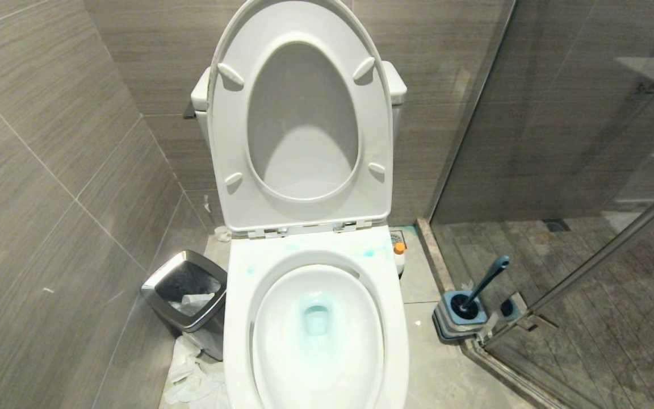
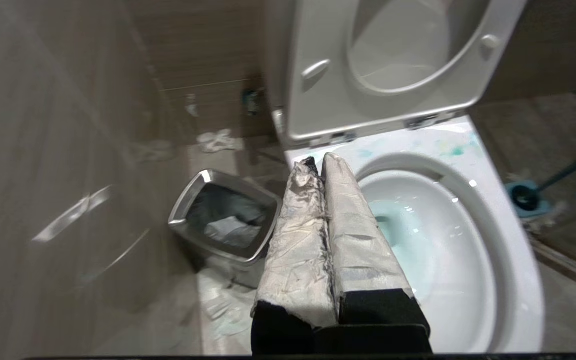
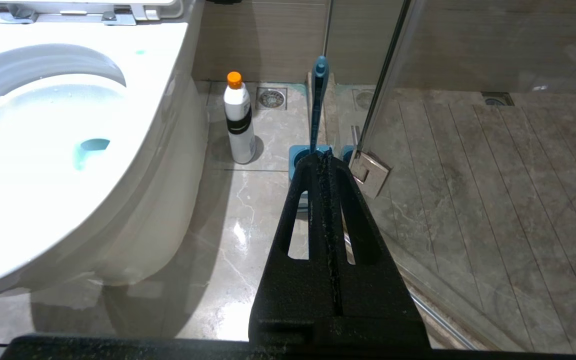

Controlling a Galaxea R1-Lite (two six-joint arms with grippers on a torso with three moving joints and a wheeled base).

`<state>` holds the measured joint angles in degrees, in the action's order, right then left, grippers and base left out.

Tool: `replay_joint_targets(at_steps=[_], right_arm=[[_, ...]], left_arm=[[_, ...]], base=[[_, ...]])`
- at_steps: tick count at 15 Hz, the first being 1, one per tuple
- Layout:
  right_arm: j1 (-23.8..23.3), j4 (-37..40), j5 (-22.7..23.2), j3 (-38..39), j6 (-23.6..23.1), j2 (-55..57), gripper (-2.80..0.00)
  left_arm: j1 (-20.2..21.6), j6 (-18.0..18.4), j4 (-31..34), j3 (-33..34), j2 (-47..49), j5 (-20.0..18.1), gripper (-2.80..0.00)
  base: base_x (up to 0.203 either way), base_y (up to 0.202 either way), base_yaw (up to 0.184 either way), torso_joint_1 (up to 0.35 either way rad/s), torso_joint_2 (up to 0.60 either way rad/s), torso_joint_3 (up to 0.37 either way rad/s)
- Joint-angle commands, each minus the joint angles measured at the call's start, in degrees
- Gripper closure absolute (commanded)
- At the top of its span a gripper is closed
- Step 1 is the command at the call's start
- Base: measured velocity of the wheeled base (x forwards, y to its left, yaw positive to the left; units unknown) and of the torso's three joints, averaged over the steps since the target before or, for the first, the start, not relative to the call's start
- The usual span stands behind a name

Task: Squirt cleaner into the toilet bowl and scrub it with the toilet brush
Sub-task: Flush the toilet

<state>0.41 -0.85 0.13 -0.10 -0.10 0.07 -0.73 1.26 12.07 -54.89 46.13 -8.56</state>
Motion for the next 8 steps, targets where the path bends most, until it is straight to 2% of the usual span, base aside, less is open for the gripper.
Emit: replay_joint_targets(at_steps=[1, 3, 5, 8], right_arm=[[0.0, 0.0, 0.0, 0.0, 0.0, 0.1, 0.00], [0.0, 0.0, 0.0, 0.0, 0.0, 0.1, 0.00], [0.0, 0.0, 0.0, 0.0, 0.0, 0.1, 0.00], [0.0, 0.0, 0.0, 0.1, 0.0, 0.1, 0.00]], left_arm=[[-0.1, -0.8, 0.0, -8.1, 14.3, -3.0, 0.00], [-0.1, -1.4, -1.6, -13.2, 21.2, -4.5, 0.00], [-0.1, -1.7, -5.4, -17.7, 28.7, -4.4, 0.00], [-0.1, -2.3, -16.5, -24.4, 39.9, -1.4, 0.00]], base=[[0.000, 0.000, 0.000, 0.000, 0.00, 0.000], [0.000, 0.000, 0.000, 0.000, 0.00, 0.000], [0.000, 0.000, 0.000, 0.000, 0.00, 0.000], [0.000, 0.000, 0.000, 0.000, 0.00, 0.000]])
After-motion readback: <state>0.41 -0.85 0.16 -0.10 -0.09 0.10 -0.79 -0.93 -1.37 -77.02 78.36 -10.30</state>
